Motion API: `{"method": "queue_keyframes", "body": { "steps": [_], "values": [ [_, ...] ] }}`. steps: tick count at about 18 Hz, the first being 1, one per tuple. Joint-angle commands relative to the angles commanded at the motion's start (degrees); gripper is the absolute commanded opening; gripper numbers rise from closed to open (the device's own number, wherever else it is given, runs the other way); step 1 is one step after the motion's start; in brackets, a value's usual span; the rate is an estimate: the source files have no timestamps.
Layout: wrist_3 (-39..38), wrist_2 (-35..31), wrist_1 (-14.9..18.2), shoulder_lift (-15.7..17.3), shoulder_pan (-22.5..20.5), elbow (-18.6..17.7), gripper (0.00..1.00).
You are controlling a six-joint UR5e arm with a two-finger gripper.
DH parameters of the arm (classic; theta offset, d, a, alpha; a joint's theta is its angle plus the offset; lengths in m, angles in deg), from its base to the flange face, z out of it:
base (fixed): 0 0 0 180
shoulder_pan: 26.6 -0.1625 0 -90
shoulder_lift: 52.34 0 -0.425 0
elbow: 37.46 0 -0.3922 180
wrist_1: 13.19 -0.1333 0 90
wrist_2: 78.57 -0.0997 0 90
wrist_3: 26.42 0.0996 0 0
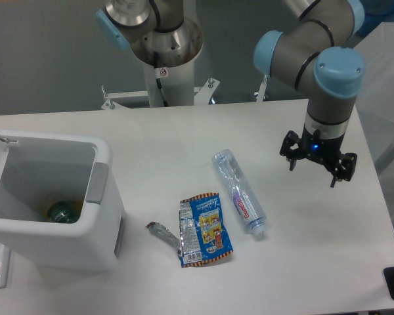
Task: Place the trash in the trash can
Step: 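Move the gripper down over the clear plastic bottle's cap end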
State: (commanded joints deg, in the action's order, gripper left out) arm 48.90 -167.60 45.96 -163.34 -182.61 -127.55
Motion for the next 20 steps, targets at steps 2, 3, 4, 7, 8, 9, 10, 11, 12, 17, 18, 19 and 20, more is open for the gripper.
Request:
{"method": "queue_keyframes", "body": {
  "steps": [2, 3, 4, 7, 8, 9, 10, 11, 12, 17, 18, 19, 20],
  "values": [
    [-0.1, 0.0, 0.0, 0.0, 0.0, -0.1, 1.0],
    [-0.5, 0.2, 0.0, -0.1, 0.1, -0.2, 1.0],
    [-1.7, 0.4, -0.2, -0.3, 0.3, -0.1, 1.0],
    [-9.4, 0.7, -0.4, -1.3, 1.8, -0.1, 1.0],
    [-11.3, 0.4, -0.4, -2.2, 1.8, -0.1, 1.0],
    [-16.0, 0.1, -0.4, -3.2, 1.9, 0.3, 1.0],
    [-21.7, 0.0, -0.4, -3.8, 2.1, 1.0, 1.0],
    [-26.1, 0.2, -0.4, -4.0, 2.3, 1.3, 1.0],
    [-28.3, 0.0, -0.4, -4.7, 2.5, 1.8, 1.0],
    [-36.9, 0.6, -0.6, -7.5, 5.1, 3.2, 1.0],
    [-38.3, 0.4, -0.7, -8.3, 5.9, 3.3, 1.0],
    [-38.4, 0.1, -0.7, -9.0, 6.3, 3.3, 1.0],
    [-38.1, 0.0, -1.0, -9.7, 6.4, 3.1, 1.0]
  ]
}}
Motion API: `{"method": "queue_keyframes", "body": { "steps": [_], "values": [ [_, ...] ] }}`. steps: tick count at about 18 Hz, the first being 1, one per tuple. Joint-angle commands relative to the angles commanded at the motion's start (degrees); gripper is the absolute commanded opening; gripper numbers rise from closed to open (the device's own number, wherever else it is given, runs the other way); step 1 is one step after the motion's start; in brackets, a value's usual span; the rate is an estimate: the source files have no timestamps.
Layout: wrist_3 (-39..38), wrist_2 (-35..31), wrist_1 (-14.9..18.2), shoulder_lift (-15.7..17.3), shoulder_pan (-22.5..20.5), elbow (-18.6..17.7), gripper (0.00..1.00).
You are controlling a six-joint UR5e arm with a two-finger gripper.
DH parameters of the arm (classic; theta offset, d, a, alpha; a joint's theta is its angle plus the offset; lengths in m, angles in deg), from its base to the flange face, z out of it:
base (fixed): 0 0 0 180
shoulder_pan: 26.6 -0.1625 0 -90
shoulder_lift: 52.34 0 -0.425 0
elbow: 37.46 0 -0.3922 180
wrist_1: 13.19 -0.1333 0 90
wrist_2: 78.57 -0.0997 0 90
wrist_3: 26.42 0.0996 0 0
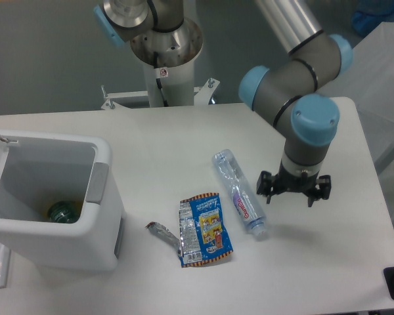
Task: Place the trash in the trash can
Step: 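Move the gripper down over the clear plastic bottle's cap end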
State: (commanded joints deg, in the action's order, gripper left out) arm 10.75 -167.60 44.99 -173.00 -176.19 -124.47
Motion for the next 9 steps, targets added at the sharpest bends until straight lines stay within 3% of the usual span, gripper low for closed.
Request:
{"method": "queue_keyframes", "body": {
  "steps": [9],
  "values": [
    [-2.6, 0.0, -2.3, -1.6, 3.2, -1.1, 1.0]
  ]
}}
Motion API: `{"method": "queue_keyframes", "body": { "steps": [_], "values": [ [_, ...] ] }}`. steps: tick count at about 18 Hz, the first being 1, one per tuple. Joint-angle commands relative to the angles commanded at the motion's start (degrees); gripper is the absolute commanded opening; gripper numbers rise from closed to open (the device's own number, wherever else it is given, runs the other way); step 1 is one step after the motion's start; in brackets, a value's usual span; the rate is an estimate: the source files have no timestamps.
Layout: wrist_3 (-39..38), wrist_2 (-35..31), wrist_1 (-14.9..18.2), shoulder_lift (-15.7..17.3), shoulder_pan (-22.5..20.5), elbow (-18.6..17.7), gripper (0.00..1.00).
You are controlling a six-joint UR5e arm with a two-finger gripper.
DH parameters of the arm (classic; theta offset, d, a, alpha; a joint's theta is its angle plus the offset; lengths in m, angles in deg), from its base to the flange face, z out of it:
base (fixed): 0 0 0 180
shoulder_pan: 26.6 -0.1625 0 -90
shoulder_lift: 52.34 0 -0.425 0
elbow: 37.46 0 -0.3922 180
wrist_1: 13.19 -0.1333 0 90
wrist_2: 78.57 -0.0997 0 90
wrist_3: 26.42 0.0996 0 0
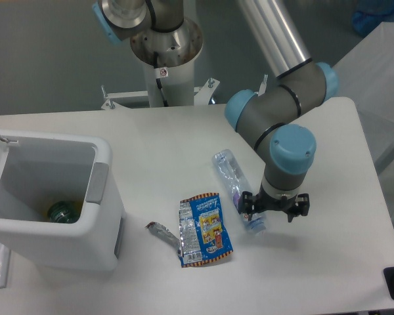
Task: Place the trash in the trash can
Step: 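Move the gripper down over the clear plastic bottle's cap end, then close the gripper on the clear plastic bottle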
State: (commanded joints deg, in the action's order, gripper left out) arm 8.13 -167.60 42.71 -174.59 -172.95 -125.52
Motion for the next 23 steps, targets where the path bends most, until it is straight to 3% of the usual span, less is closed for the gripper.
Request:
{"method": "queue_keyframes", "body": {
  "steps": [7, 11, 17, 20, 21, 23],
  "values": [
    [-4.0, -4.7, 0.0, -2.2, 0.8, -0.8, 1.0],
    [-10.5, -4.7, -0.3, -3.3, 1.4, 0.0, 1.0],
    [-10.9, -5.4, -2.4, -3.3, 1.8, -1.1, 1.0],
    [-10.6, -5.0, -2.5, -3.3, 1.8, -1.0, 0.58],
    [-10.5, -4.9, -2.5, -3.3, 1.8, -1.0, 0.49],
    [-10.6, -4.9, -2.5, -3.3, 1.8, -1.0, 0.43]
  ]
}}
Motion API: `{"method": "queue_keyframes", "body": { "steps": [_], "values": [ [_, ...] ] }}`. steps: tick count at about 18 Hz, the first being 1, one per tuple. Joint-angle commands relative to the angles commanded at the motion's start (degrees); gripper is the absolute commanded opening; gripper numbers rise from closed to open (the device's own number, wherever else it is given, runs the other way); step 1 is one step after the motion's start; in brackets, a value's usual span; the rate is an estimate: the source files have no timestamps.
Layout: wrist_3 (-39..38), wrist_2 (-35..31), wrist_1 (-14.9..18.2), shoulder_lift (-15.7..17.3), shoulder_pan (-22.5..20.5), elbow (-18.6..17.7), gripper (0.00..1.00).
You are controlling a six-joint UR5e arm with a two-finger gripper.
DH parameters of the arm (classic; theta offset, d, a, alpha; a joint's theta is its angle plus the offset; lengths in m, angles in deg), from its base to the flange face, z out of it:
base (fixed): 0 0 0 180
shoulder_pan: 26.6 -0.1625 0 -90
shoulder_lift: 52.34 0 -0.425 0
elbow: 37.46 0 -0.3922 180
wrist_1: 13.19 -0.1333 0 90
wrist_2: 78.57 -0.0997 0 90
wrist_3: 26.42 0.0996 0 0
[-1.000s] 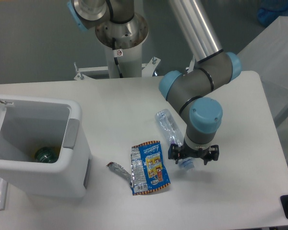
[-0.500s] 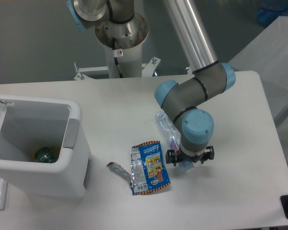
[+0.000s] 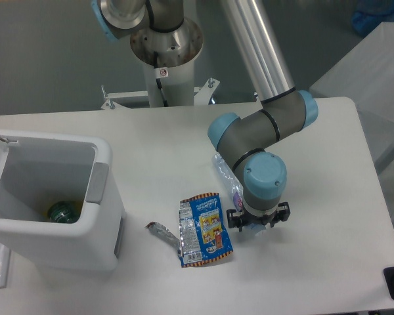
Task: Place the trash in the trash can
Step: 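Close the gripper on the clear plastic bottle, then lift the bottle and carry it over the white trash bin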
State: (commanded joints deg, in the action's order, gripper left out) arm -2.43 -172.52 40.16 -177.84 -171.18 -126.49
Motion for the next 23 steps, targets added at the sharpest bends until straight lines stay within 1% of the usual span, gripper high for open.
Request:
{"method": "queue_keyframes", "body": {
  "steps": [1, 4, 6, 8, 11, 14, 15, 17, 18, 20, 23],
  "values": [
    [-0.2, 0.0, 0.0, -0.1, 0.0, 0.0, 0.39],
    [-0.4, 0.1, 0.1, -0.1, 0.0, 0.4, 0.37],
    [-0.4, 0.0, 0.1, 0.0, 0.0, 0.5, 0.32],
    [-0.3, -0.1, 0.1, 0.0, 0.0, 0.5, 0.2],
    [0.0, -0.2, 0.0, 0.2, 0.0, 0.6, 0.06],
    [0.3, -0.4, -0.5, 1.4, 0.0, 1.0, 0.03],
    [0.3, -0.3, -1.9, 2.0, 0.0, 1.4, 0.03],
    [0.4, 0.2, -6.0, 3.2, -0.3, 1.5, 0.04],
    [0.3, 0.3, -7.0, 3.7, -0.4, 1.9, 0.04],
    [0.3, 2.5, -7.1, 4.7, -0.7, 3.3, 0.04],
    [0.3, 6.8, -7.0, 4.9, -1.1, 6.3, 0.03]
  ]
}}
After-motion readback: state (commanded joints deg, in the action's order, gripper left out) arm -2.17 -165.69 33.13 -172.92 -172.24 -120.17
